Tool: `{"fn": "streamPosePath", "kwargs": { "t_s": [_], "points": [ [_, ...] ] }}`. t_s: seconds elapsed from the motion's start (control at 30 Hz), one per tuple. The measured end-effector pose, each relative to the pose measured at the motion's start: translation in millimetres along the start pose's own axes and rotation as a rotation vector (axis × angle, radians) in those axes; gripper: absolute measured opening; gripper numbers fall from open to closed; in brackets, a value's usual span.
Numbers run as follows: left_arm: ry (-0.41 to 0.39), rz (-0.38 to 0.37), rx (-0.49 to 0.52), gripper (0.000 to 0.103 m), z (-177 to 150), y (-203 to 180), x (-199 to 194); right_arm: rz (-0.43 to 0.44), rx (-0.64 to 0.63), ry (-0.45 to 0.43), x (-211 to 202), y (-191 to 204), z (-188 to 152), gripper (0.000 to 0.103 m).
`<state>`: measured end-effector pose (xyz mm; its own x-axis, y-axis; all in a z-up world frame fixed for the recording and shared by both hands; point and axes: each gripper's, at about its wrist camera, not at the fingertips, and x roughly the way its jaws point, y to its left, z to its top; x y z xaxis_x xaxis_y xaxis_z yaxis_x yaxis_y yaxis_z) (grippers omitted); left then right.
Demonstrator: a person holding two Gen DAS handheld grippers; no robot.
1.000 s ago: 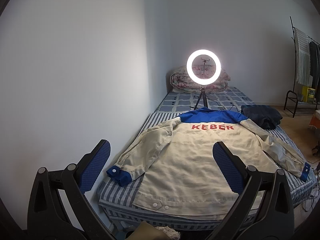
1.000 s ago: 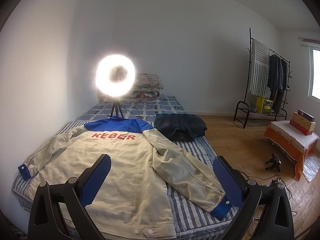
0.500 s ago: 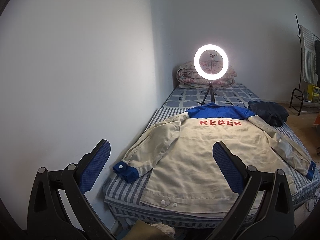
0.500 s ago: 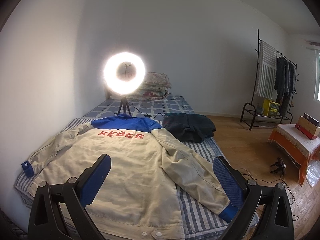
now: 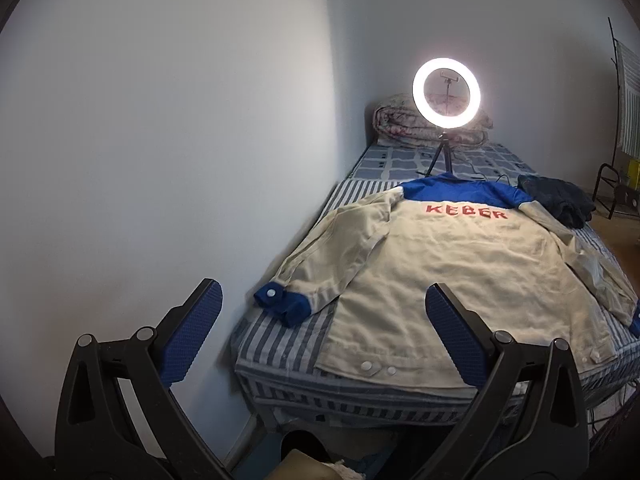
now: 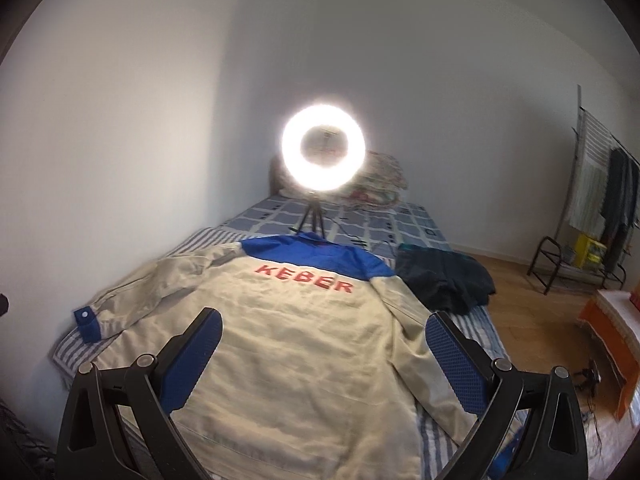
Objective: Fold large clothes
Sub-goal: 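Move the right tool to the jacket sleeve near its blue cuff, then close the right tool on the sleeve fabric beside the blue cuff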
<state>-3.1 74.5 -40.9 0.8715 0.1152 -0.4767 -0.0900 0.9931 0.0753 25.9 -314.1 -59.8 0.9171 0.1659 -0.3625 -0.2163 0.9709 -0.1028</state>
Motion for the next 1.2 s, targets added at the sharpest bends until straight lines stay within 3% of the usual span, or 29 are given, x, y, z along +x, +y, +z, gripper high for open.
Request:
{"fn": "streamPosePath", "kwargs": {
  "t_s": [0.13,0.27,0.43,0.57,0.87,1.0,1.2],
  "points": [
    [0.025,0.025,-0.015,0.103,-18,11,1,0.11,-0.037,-0.037,14,26,10,0.103],
    [0.07,0.025,-0.054,0.102,-37,24,6,0.272,-0.101,0.006,42,65,22,0.101],
    [0.108,0.044,-0.084,0.102,-55,40,7,0.488,-0.19,0.111,81,134,25,0.096],
    [0.122,0.055,-0.107,0.102,-62,53,9,0.609,-0.198,0.233,118,186,17,0.09],
    [0.131,0.069,-0.119,0.102,-66,66,20,0.696,-0.036,0.561,217,277,-31,0.073],
    [0.141,0.064,-0.135,0.102,-67,73,27,0.7,0.125,0.72,265,296,-58,0.071],
    [0.162,0.037,-0.148,0.102,-70,79,41,0.72,0.404,0.886,315,309,-93,0.068]
  ]
}}
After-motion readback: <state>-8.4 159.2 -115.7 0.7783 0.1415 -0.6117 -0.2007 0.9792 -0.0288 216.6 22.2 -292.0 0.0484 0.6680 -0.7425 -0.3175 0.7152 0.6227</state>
